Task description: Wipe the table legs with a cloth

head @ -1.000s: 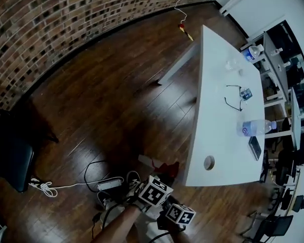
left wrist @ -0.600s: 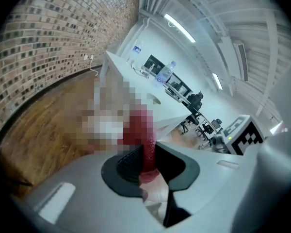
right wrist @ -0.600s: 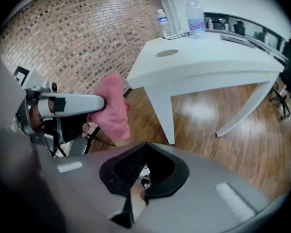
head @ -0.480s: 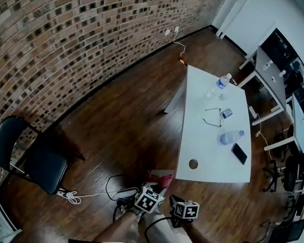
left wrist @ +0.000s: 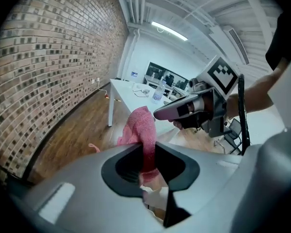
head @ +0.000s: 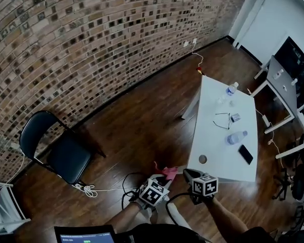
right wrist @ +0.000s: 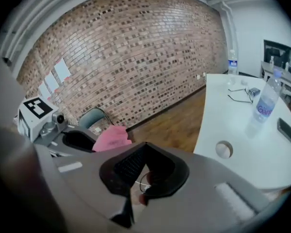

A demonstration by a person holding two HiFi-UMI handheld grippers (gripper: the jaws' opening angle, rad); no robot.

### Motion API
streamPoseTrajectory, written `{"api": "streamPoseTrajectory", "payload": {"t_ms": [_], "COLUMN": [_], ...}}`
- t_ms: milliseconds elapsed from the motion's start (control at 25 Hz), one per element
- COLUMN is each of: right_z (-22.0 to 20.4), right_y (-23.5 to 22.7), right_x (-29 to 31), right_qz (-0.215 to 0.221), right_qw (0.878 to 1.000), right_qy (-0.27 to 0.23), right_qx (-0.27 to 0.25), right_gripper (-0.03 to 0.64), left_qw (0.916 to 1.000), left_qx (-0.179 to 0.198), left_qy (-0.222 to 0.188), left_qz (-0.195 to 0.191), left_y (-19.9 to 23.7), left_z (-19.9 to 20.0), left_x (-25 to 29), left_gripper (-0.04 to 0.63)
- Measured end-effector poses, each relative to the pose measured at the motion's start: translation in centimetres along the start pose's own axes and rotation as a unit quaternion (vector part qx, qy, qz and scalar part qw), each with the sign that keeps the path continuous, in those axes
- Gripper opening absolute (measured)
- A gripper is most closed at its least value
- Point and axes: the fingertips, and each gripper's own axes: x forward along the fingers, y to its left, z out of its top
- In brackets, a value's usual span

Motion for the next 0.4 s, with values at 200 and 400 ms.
{"api": "streamPoseTrajectory", "payload": {"t_ms": [200, 400], "right_z": [2.1, 3.0], "right_y": [3.4, 5.4], "right_x": [0.0, -0.5], "right_qz": [0.025, 0.047], "right_qw": [0.999, 0.998], "right_qy": [-0.03, -0.043], "right_qx": [0.002, 0.016], "right_gripper": [-0.006, -0.006], "left_qw": [0.9997, 0.9994], "left_qx": [0.001, 0.0], "left_qy": [-0.012, -0.02], "left_qz": [0.02, 0.028], "left_y": [0.8, 0.9], "left_z": [1.2, 2.2], "left_x": [-1.6, -2.4], "left_gripper": [0.071, 0.071]}}
